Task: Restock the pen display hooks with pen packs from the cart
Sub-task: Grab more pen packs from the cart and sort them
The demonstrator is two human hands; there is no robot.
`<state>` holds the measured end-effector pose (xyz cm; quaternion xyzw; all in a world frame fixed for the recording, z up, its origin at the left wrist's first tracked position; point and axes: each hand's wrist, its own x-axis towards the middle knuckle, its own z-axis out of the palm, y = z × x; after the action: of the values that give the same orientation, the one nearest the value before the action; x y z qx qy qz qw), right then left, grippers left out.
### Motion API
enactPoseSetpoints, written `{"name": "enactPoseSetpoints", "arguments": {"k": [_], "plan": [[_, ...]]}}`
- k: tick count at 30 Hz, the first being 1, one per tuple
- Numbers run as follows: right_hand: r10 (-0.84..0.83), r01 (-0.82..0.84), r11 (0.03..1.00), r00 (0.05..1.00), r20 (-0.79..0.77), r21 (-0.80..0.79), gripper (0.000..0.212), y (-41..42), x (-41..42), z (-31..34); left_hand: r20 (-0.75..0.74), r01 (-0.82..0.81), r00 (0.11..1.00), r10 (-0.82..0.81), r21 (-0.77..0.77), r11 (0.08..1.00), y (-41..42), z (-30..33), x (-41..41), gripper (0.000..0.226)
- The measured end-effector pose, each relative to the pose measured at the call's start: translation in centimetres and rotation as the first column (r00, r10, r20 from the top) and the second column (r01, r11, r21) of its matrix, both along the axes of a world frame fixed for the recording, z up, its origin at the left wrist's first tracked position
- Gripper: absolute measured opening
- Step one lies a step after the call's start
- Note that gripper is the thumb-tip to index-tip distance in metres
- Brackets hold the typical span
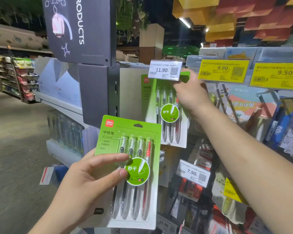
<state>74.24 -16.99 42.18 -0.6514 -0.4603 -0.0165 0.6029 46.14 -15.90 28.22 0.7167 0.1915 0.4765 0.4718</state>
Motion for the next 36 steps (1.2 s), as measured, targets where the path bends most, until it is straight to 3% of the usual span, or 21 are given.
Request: {"name": "enactPoseSetpoints", "arguments": {"k": [5, 9, 12, 16, 20, 29, 31, 33, 36], "plan": [[-0.011, 0.019, 0.998, 0.990, -0.137, 0.052, 0.040, 2.1, 1.7, -1.0, -0.009, 0.010, 1.000, -0.010, 0.012, 1.000, 0.2, 0.1, 0.4, 0.027], [-0.057, 0.058, 0.998, 0.998, -0.021, 0.005, 0.013, 2.0, 3.1, -1.0, -0.014, 0.012, 1.000, -0.012, 0.006, 1.000, 0.1, 0.0, 0.8, 0.027], [-0.121, 0.121, 0.993, 0.993, 0.007, 0.006, 0.009, 2.4, 3.6, -1.2, -0.038, 0.007, 0.999, -0.006, 0.011, 1.000, 0.2, -0.1, 0.9, 0.026], [-0.232, 0.232, 0.973, 0.973, 0.001, -0.018, 0.019, 3.3, 4.5, -1.4, -0.038, 0.027, 0.999, -0.026, 0.013, 1.000, 0.5, -0.3, 1.1, 0.028], [-0.264, 0.263, 0.963, 0.964, -0.012, -0.060, 0.048, 3.9, 5.5, -1.7, -0.015, 0.028, 1.000, -0.027, 0.012, 1.000, 0.5, -0.3, 1.2, 0.027], [-0.296, 0.297, 0.953, 0.955, 0.019, -0.061, 0.040, 4.2, 6.6, -1.8, -0.022, 0.033, 0.999, -0.034, -0.007, 0.999, 1.0, -0.8, 1.2, 0.019], [-0.310, 0.312, 0.948, 0.950, 0.033, -0.059, 0.040, 4.3, 6.7, -1.8, -0.054, 0.009, 0.999, -0.008, 0.019, 1.000, 1.2, -1.0, 1.0, 0.031], [-0.317, 0.318, 0.946, 0.948, 0.028, -0.059, 0.045, 4.4, 7.0, -2.1, -0.038, 0.003, 0.999, -0.002, 0.014, 1.000, 1.2, -1.1, 1.0, 0.036], [-0.280, 0.274, 0.957, 0.958, -0.054, -0.096, 0.065, 4.4, 6.9, -2.7, -0.019, 0.021, 1.000, -0.021, -0.004, 1.000, 1.0, -1.0, 1.1, 0.017]]}}
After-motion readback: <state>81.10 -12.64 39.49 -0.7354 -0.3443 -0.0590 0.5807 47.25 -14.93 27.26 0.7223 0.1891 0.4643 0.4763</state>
